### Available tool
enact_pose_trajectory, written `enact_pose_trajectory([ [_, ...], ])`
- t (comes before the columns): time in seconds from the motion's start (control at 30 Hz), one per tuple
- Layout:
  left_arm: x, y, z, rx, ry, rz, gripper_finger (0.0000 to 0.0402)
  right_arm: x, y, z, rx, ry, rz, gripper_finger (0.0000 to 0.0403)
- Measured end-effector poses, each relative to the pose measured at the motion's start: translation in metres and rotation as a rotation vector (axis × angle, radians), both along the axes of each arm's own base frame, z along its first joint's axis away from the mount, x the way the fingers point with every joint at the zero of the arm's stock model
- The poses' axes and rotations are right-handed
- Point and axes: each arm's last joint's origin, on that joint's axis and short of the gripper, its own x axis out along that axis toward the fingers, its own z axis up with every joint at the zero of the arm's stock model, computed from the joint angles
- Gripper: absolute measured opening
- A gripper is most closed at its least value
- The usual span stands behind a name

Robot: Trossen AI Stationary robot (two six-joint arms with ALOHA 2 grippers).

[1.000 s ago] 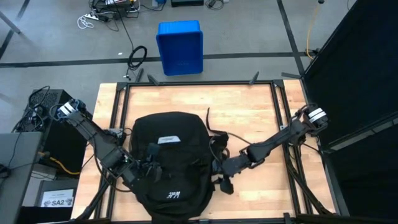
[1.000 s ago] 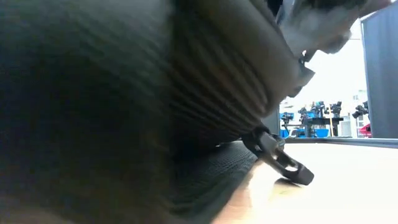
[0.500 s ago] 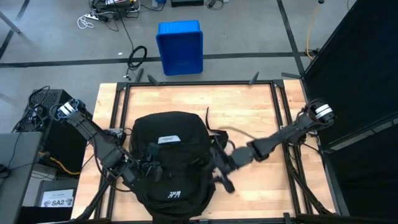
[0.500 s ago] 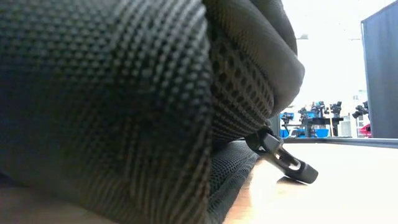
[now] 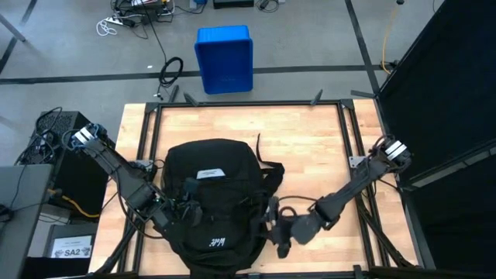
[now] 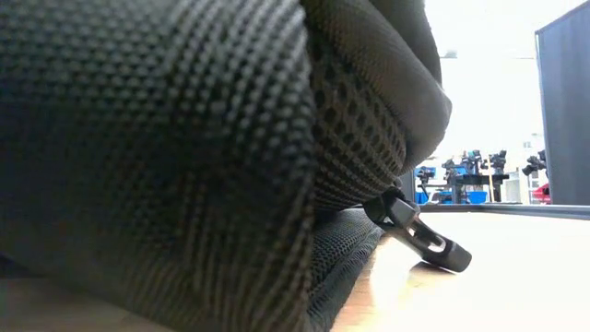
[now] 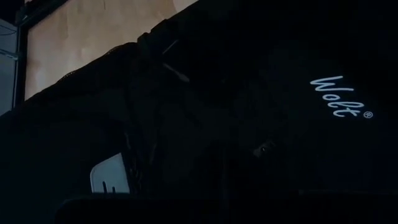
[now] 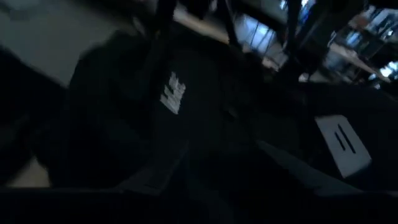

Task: Unpack backpack
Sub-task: Open the black backpack

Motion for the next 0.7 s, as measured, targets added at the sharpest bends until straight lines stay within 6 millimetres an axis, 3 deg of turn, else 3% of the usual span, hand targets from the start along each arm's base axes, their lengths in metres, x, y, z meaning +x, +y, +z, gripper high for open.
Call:
enact_pose_trajectory([
  [0.17, 0.0, 0.0, 0.0, -0.002, -0.001, 0.002, 0.0, 0.012, 0.026, 0.014, -0.076, 0.104, -0.009, 0.0157],
  [0.27, 0.0, 0.0, 0.0, -0.007, -0.006, 0.002, 0.0, 0.022, 0.035, 0.004, -0.124, 0.206, -0.03, 0.017],
  [0.47, 0.001, -0.001, 0.001, -0.032, -0.015, 0.021, 0.0, 0.038, 0.041, -0.021, -0.18, 0.316, -0.087, 0.02],
  [0.7, 0.0, -0.002, 0.001, -0.032, -0.016, 0.014, 0.0, 0.049, 0.03, -0.021, -0.2, 0.318, -0.114, 0.0222],
])
